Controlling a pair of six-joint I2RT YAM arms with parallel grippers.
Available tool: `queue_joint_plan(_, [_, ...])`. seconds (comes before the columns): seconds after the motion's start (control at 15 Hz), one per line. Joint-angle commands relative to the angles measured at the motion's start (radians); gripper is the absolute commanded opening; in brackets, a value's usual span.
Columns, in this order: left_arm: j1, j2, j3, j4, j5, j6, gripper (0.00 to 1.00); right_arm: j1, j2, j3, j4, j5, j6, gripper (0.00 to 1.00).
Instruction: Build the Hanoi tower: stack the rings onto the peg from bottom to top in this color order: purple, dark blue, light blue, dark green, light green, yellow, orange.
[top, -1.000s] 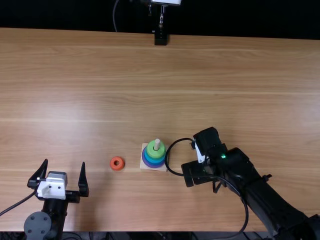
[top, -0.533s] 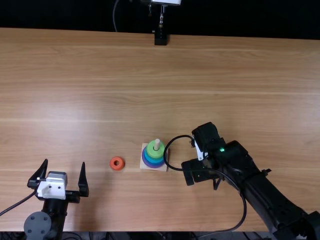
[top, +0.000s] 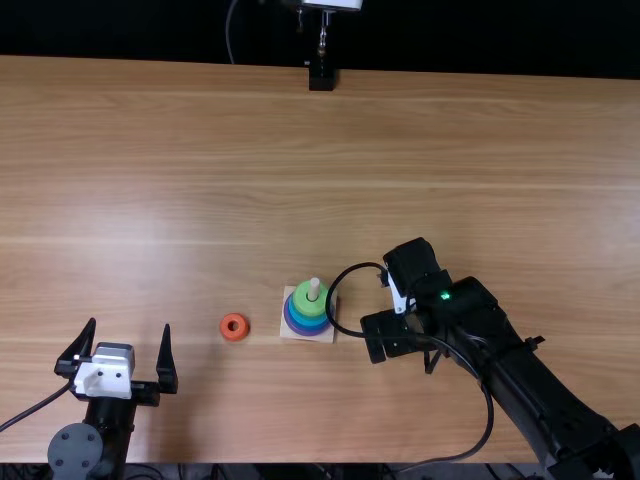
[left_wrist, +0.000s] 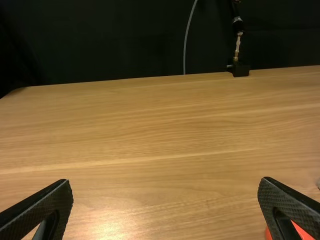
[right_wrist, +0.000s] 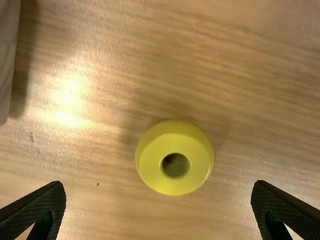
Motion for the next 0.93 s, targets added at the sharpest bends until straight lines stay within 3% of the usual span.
queue_joint_plan(0.0, [0.004, -0.012, -0.051, -0.019, 0.004, 0.007, 1.0, 0.01, 0.012, 0.009, 0.039, -0.007, 0.007, 1.0])
queue_joint_plan(0.2, [0.004, -0.012, -0.051, -0.019, 0.004, 0.007, 1.0, 0.01, 0.013, -0.03, 0.12, -0.003, 0.007, 1.0])
queue_joint_plan(0.87, [0.004, -0.012, -0.051, -0.019, 0.004, 0.007, 1.0, 0.01, 0.059, -0.079, 0.123, 0.001, 0.009, 1.0])
